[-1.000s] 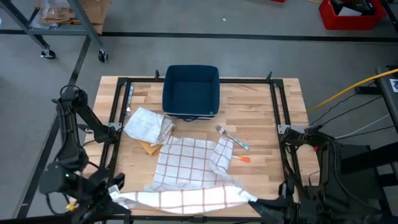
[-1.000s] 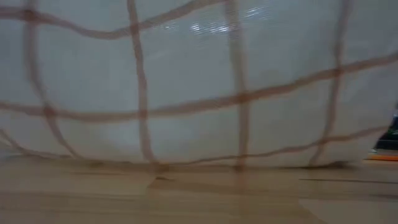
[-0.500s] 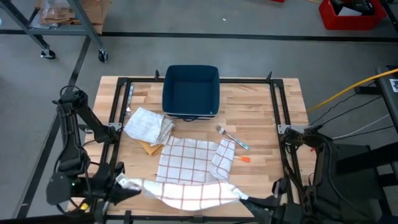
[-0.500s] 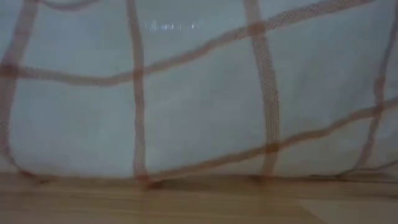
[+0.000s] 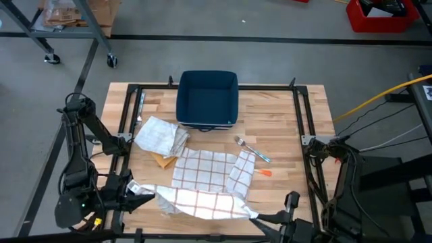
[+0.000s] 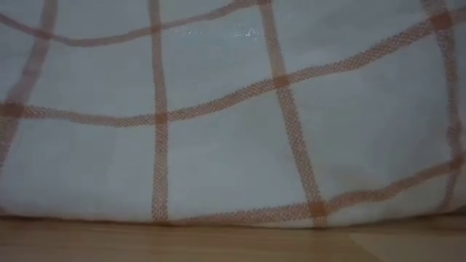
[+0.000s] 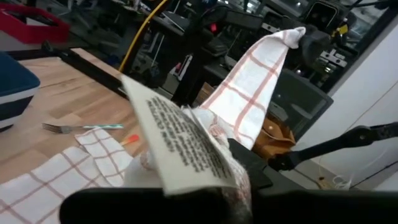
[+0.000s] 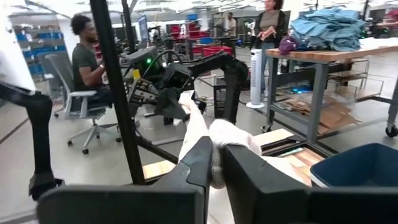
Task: Fold towel
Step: Fold the white patterned towel
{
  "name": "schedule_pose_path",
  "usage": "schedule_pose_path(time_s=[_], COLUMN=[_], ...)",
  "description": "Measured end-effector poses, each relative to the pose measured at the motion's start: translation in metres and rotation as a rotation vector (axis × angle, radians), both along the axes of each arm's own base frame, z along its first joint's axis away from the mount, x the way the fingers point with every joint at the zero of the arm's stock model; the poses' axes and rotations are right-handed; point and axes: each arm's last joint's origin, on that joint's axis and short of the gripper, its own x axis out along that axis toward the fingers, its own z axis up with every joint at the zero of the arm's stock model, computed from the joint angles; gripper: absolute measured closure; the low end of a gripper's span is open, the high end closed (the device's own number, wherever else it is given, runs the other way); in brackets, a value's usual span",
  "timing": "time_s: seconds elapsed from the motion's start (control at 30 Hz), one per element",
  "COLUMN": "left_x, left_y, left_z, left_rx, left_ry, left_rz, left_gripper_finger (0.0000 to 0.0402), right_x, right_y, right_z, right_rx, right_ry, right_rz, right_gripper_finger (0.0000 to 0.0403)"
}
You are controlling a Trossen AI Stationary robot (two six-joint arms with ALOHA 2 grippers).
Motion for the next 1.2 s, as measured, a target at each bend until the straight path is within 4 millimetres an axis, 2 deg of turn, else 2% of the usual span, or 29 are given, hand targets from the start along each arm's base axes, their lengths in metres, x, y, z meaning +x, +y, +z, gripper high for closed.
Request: schedule_pose_path(time_s=[0.3,0.6,0.73,0.9,1.03,1.2], left_x=[-0.001,-0.014,-0.017,-0.019,-0.019,-0.019], left_y=[-0.001,-0.009,-0.01,-0.011,-0.011,-0.011], left_z=[0.0,-0.001,-0.001,-0.001,-0.001,-0.001], left_rx=[-0.023,-0.029,-0.029,-0.028,-0.016,0.003], left_ry=[0.0,0.018,0.019,0.019,0.02,0.021], left_rz=[-0.016,-0.141,-0.155,-0.161,-0.162,-0.163], left_gripper_finger=[0.0401,0.0401,0.0401,0.0401,0.0401,0.0401], right_x=[0.013,0.014,0.018,0.021,0.016,-0.016], right_y=[-0.005,-0.002,-0.005,-0.007,-0.012,-0.025], right_z=[-0.002,-0.002,0.002,0.016,0.035,0.062], right_rx=[-0.023,-0.016,0.044,0.166,0.165,0.002], right_ry=[0.029,0.038,0.005,-0.106,-0.167,-0.076], right_rz=[0.098,0.196,0.197,0.189,0.122,-0.03], right_gripper_finger=[0.0352,0.0351,0.0355,0.039,0.0391,0.0397])
